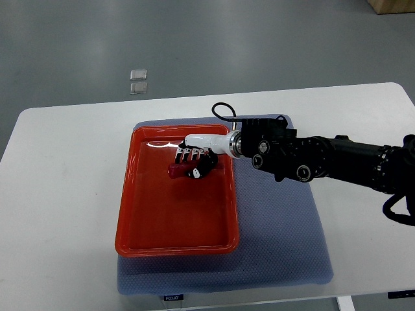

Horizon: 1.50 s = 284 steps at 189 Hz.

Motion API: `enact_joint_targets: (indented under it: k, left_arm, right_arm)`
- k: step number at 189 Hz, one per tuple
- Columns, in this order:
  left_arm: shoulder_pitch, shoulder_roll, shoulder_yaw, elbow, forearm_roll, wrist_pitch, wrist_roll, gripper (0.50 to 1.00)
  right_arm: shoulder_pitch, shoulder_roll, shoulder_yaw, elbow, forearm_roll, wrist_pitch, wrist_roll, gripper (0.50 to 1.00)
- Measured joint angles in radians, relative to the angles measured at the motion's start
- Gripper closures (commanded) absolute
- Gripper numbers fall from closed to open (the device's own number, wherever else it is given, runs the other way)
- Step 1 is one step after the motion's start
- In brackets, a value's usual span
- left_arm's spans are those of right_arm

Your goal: Place red pepper on red tray

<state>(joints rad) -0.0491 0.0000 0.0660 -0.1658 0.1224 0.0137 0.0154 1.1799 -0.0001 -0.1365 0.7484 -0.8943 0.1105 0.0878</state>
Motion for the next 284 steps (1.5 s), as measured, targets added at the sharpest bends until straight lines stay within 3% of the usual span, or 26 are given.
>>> enact_joint_targets:
  k: [27, 28, 40, 60, 73, 129, 174, 202, 222, 223, 244, 284]
  left_arm:
    - [0.000, 0.000, 0.000, 0.000, 0.000, 0.000, 0.000, 0.500]
    - [0.000, 0.000, 0.000, 0.000, 0.000, 0.000, 0.000, 0.500]
    - [0.000, 0.000, 0.000, 0.000, 0.000, 0.000, 0.000, 0.500]
    - [0.000, 0.000, 0.000, 0.001, 0.000, 0.000, 0.000, 0.500]
    - [0.000, 0.000, 0.000, 0.002, -0.001, 0.000, 0.000, 0.500]
    - [0.000, 0.000, 0.000, 0.002, -0.001, 0.000, 0.000, 0.500]
    - [0.000, 0.000, 0.001, 0.002, -0.001, 0.001, 0.000, 0.500]
    - [0.000, 0.000, 0.001, 0.002, -0.001, 0.002, 0.000, 0.500]
    - [0.000, 0.000, 0.000, 0.002, -0.001, 0.002, 0.000, 0.500]
    - [0.000, 0.000, 0.000, 0.002, -0.001, 0.002, 0.000, 0.500]
    - [0.000, 0.000, 0.000, 0.002, -0.001, 0.002, 0.000, 0.500]
    - [0.000, 0.000, 0.001, 0.001, -0.001, 0.002, 0.000, 0.500]
  right_arm:
    - [-0.005, 0.000, 0.000, 0.001, 0.000, 0.000, 0.015, 0.922]
    - [-0.005, 0.000, 0.000, 0.001, 0.000, 0.000, 0.016, 0.879]
    - [-0.007, 0.000, 0.000, 0.002, 0.000, 0.000, 0.018, 0.818]
    - [-0.009, 0.000, 0.000, 0.006, 0.000, 0.000, 0.020, 0.744]
    - [-0.009, 0.000, 0.000, 0.006, 0.000, 0.000, 0.020, 0.724]
    - [0.003, 0.000, 0.046, 0.006, 0.010, 0.000, 0.035, 0.693]
    - [-0.005, 0.000, 0.357, -0.002, 0.043, -0.004, 0.038, 0.693]
    - [-0.129, 0.000, 0.660, -0.001, 0.164, -0.015, 0.043, 0.693]
    - [-0.234, 0.000, 0.886, 0.001, 0.303, -0.016, 0.083, 0.677]
    - [-0.239, 0.000, 0.896, 0.001, 0.309, -0.016, 0.086, 0.642]
    - [-0.346, 0.000, 1.071, 0.001, 0.476, -0.011, 0.135, 0.615]
    - [-0.497, 0.000, 1.190, -0.016, 0.755, 0.107, 0.157, 0.595]
